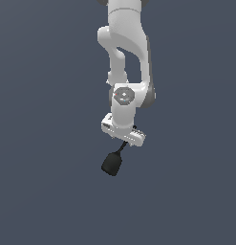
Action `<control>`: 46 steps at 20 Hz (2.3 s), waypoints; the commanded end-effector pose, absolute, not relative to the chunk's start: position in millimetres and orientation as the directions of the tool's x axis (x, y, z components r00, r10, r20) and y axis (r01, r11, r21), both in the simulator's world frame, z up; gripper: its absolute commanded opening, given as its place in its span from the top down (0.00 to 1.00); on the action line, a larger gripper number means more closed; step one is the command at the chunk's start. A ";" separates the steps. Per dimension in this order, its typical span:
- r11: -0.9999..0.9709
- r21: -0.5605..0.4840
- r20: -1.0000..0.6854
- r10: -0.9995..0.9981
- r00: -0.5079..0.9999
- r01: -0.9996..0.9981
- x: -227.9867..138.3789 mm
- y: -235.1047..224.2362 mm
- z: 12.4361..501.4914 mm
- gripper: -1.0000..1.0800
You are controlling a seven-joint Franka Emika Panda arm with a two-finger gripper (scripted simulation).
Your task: Pick up the object and move it to a goal position.
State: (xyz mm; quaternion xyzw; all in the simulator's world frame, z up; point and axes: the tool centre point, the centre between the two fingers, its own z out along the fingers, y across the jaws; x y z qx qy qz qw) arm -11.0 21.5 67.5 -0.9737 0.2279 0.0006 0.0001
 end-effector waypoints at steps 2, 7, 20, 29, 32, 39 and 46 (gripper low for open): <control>-0.896 0.000 -0.001 -0.444 0.896 -0.444 -11.0 21.6 64.7 0.04; -0.895 0.000 -0.001 -0.446 0.895 -0.446 -11.7 21.3 46.4 0.04; -0.894 0.000 0.000 -0.448 0.894 -0.448 -11.2 21.3 17.0 1.00; -0.894 -0.001 0.000 -0.448 0.894 -0.448 -11.1 21.5 17.4 1.00; -0.894 -0.001 0.000 -0.448 0.894 -0.448 -9.7 15.4 19.0 1.00; -0.894 -0.001 0.000 -0.448 0.894 -0.448 0.7 -27.8 30.0 1.00; -0.894 -0.001 0.000 -0.448 0.894 -0.448 18.9 -98.1 48.0 1.00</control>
